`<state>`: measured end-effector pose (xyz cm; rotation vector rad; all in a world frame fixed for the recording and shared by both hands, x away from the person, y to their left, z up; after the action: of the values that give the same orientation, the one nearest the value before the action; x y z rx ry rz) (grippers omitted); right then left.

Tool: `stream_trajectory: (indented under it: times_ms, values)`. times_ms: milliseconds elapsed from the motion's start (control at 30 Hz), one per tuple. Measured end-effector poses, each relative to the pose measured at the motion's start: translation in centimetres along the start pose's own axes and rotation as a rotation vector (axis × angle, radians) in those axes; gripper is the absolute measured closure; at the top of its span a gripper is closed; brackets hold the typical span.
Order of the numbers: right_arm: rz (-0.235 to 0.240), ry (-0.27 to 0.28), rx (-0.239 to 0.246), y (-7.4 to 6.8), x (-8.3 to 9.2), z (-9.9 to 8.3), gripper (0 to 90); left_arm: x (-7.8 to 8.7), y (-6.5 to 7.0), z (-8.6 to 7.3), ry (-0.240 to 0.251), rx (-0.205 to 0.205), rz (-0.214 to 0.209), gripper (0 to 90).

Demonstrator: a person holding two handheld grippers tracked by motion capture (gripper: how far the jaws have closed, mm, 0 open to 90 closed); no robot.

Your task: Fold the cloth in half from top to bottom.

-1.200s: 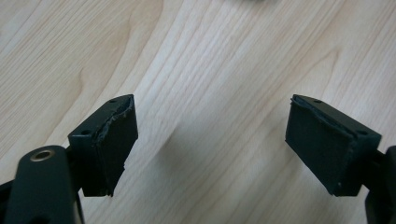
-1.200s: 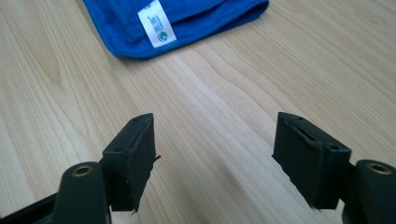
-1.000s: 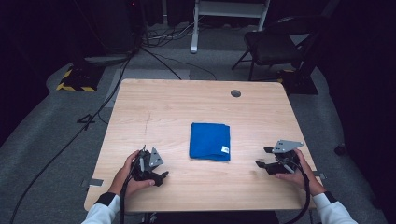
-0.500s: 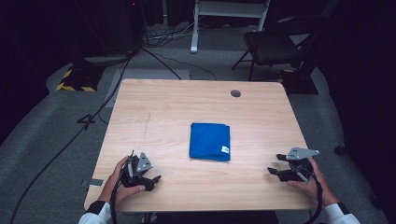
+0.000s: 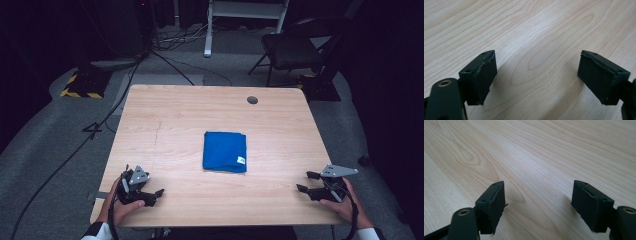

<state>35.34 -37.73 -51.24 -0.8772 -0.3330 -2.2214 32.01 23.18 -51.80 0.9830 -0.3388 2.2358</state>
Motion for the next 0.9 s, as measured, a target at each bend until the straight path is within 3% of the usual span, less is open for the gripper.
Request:
stream_trajectory:
  times_ms: [133,267,367,900]
  values:
    - [-0.069,0.004,-0.012,0.1,0.2,-0.6,21.8,0.2,-0.2,-0.3,0.009,-0.003,0.006,15.8]
    - [-0.103,-0.001,-0.04,0.4,0.4,-1.0,15.4,0.4,-0.3,-0.5,0.009,0.002,0.009,15.8]
    - [-0.13,0.001,-0.068,0.6,0.7,-1.3,15.5,0.5,-0.4,-0.6,0.007,-0.002,0.009,15.8]
    - [-0.137,-0.001,-0.078,0.7,0.4,-1.1,14.5,0.4,-0.5,-0.6,0.009,0.006,0.011,15.6]
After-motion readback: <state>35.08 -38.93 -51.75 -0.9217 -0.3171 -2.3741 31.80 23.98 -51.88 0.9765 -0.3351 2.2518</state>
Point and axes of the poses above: each handheld gripper's, and its own axes: x roughly backward along the jaws, z roughly out of its top, y roughly to its right, the point moved 2 cm from there along -x, roughly forward along the jaws, and after that the axes turned 1 degree about x, right-handed, at the moved point
